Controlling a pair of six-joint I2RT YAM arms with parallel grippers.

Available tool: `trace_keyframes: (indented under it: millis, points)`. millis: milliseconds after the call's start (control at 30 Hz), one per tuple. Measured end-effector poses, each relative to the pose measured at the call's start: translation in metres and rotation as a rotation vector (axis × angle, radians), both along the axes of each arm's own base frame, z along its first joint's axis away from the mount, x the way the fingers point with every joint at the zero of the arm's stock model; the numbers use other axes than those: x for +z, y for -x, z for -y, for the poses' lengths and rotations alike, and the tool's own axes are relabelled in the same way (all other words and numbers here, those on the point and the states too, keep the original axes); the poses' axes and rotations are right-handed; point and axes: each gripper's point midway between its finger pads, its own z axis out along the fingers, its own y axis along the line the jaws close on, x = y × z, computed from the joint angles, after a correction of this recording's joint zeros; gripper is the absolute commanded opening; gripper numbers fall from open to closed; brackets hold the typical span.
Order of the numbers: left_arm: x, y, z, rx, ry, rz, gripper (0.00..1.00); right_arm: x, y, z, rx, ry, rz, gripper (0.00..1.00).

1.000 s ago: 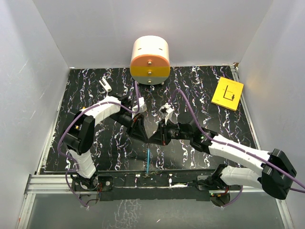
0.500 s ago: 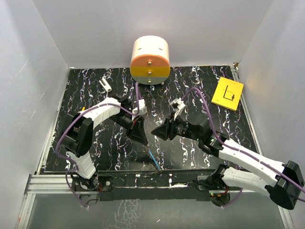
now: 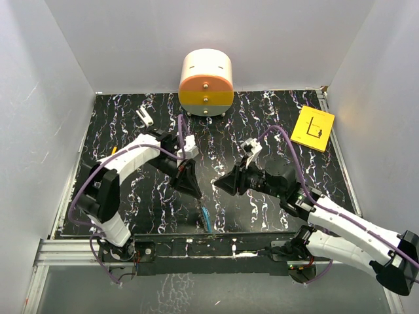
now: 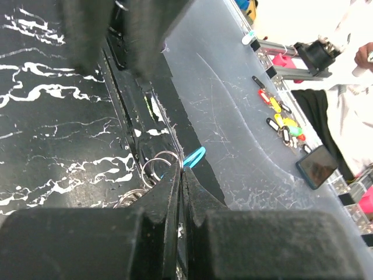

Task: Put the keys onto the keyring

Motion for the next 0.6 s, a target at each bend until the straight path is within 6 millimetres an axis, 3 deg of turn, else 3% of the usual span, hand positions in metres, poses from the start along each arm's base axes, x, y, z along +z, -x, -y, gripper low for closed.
trace_keyframes:
  millis: [167,300,433,600]
  points:
    - [0.019,0.003,-0.004,0.003,0.034,0.126,0.00,-0.010,-0.004,0.008,-0.046,0.024,-0.009,0.40]
    - [0.023,-0.005,-0.006,0.033,0.012,0.253,0.00,-0.021,-0.008,0.012,-0.079,0.055,-0.023,0.42]
    - [0.027,-0.019,-0.006,0.071,-0.037,0.351,0.00,-0.025,-0.016,0.018,-0.131,0.083,-0.010,0.52]
    - [0.017,-0.039,-0.006,0.122,-0.117,0.410,0.00,-0.034,-0.029,0.029,-0.222,0.116,0.000,0.69]
